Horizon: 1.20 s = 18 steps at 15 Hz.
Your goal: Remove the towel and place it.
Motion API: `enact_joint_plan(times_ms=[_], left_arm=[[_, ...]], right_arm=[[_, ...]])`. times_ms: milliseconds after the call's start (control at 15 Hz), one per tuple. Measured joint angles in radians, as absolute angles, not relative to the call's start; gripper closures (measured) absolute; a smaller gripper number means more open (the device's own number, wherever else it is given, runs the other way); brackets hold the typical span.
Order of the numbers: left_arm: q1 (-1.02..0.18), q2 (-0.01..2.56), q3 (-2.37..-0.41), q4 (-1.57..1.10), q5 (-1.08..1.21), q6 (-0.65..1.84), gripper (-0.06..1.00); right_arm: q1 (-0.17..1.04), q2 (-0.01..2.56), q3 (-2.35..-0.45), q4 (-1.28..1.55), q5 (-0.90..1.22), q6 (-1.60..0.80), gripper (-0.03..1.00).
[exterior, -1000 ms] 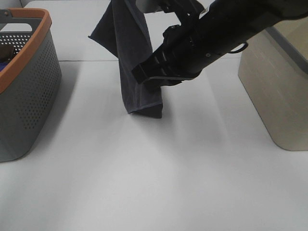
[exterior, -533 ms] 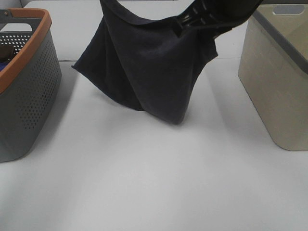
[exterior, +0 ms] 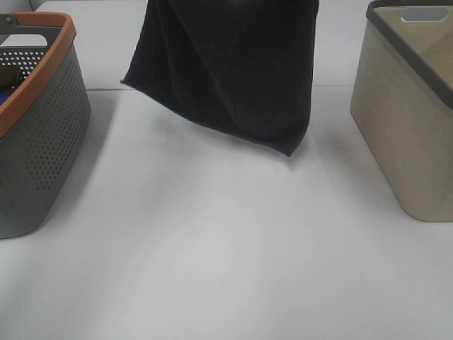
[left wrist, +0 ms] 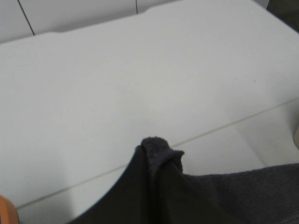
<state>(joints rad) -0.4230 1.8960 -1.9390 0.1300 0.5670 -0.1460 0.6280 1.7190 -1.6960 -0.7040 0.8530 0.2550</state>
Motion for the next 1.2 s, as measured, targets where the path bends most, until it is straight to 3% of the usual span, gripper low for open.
enact_joint_plan(times_ms=[200, 467, 733, 933, 1200], left_arm=[[-0.423, 1.941, -1.939, 0.190, 0.394, -0.148, 0.94], [-0.376, 2.049, -1.939, 0.245, 0.234, -0.167, 0.94], [-0.323, 2.103, -1.939, 0.245, 0.221, -0.256, 0.94], [-0.330, 2.107, -1.939, 0.240, 0.376, -0.268, 0.94], [-0.332, 2.107, -1.939, 0.145, 0.701, -0.269, 0.94]], right_arm=[[0.591, 1.807, -1.756, -0.884, 0.776, 0.437, 0.97], [0.420, 1.893, -1.771, -0.895, 0.512, 0.548, 0.97], [0.404, 1.965, -1.771, -0.869, 0.424, 0.562, 0.97], [0.403, 2.012, -1.771, -0.742, 0.498, 0.500, 0.97], [0.403, 2.021, -1.771, -0.400, 0.639, 0.187, 0.97]])
